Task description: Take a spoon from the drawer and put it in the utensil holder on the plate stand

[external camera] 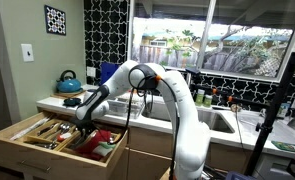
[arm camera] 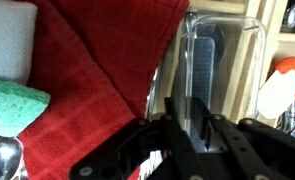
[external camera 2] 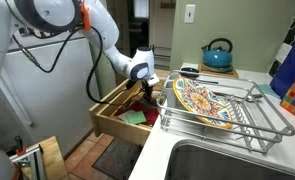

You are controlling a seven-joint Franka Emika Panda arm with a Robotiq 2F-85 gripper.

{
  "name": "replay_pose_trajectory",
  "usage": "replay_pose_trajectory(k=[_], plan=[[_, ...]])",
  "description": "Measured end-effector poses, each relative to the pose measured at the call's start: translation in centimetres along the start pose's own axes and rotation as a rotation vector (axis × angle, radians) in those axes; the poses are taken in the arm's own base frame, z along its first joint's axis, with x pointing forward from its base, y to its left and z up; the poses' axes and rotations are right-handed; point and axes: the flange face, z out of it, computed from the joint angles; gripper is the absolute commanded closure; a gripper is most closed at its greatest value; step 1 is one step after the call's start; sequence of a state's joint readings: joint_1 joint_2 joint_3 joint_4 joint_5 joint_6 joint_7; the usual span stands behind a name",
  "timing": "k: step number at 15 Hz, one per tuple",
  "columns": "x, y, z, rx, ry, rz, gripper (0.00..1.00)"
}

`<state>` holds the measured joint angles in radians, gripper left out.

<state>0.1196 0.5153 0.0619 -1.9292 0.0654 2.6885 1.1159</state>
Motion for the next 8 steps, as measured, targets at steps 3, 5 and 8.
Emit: replay_pose_trajectory(k=[3,5,8], plan=[[0.2,-0.3,-0.2,0.011,-0.006,0.014,0.98],[0.3,-0.6,-0.6,0.024,-0.010,0.023,0.99],[0.5,-0.9,-1.2,0.041,-0.016,0.039,0.99]])
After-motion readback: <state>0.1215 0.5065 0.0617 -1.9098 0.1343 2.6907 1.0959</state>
